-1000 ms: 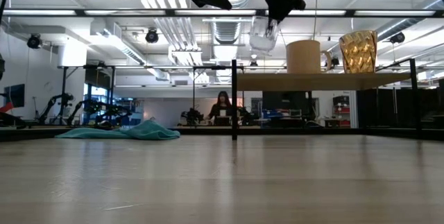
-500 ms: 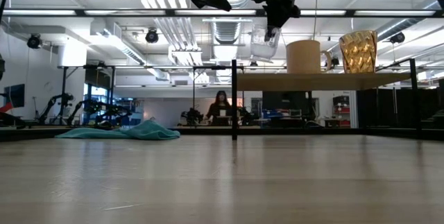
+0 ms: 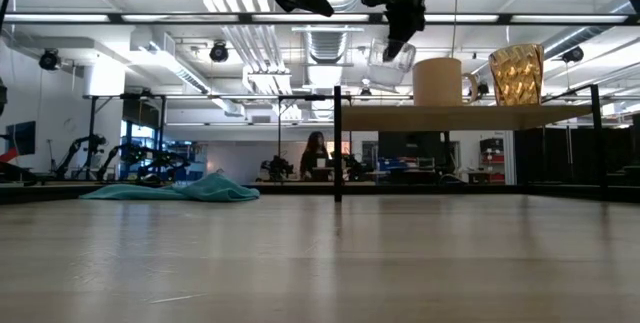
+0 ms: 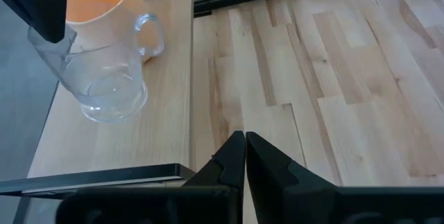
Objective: Stack small to large cups/mugs on shelf
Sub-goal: Put the transparent mug on the shelf
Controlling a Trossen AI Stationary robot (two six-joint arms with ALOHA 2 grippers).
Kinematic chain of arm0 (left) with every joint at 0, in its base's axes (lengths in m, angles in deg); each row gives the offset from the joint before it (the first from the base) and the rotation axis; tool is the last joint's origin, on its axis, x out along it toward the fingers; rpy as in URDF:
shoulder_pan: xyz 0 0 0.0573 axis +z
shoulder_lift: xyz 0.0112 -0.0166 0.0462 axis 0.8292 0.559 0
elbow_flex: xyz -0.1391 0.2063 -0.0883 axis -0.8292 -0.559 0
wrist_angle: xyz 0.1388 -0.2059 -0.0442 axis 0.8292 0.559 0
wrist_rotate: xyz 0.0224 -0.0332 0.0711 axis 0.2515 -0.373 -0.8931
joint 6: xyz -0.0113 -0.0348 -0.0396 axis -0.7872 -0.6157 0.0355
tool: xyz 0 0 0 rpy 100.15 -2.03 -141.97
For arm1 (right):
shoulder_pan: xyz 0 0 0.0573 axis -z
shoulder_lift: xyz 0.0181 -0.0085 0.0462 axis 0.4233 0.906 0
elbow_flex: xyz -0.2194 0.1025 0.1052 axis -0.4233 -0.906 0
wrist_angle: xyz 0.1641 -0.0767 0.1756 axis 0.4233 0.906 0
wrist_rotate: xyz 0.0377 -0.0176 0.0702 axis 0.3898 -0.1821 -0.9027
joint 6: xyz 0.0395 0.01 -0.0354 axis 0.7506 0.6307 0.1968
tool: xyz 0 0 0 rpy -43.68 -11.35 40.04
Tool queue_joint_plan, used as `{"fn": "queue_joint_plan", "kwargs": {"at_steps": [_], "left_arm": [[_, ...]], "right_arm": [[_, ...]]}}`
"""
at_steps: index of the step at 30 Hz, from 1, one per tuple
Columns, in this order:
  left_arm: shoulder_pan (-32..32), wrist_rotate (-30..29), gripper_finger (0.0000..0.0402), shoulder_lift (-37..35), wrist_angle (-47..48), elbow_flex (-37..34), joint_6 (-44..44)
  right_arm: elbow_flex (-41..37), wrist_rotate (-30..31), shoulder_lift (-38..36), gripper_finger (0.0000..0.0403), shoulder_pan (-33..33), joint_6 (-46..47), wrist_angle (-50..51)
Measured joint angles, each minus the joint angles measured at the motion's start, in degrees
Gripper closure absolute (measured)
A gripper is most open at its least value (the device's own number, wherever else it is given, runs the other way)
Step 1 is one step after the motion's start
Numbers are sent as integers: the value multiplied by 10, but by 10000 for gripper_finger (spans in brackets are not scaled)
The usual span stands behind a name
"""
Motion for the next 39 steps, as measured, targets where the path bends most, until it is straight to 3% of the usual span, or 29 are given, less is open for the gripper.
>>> {"fn": "queue_joint_plan", "kwargs": {"at_steps": [5,14,22,31,39], "left_arm": [[0,0,402,0,0,0,0],[5,0,402,0,0,0,0],[10,-1,402,0,0,0,0],[15,-1,402,0,0,0,0],[19,-1,402,0,0,0,-1]], "right_arm": [[0,-2,0,394,2,-97,-4],[0,-34,0,394,21,-169,-66],[0,-57,31,394,41,-217,-52],[23,-38,46,394,50,-243,-24],[30,-74,48,394,53,-250,-16]]}}
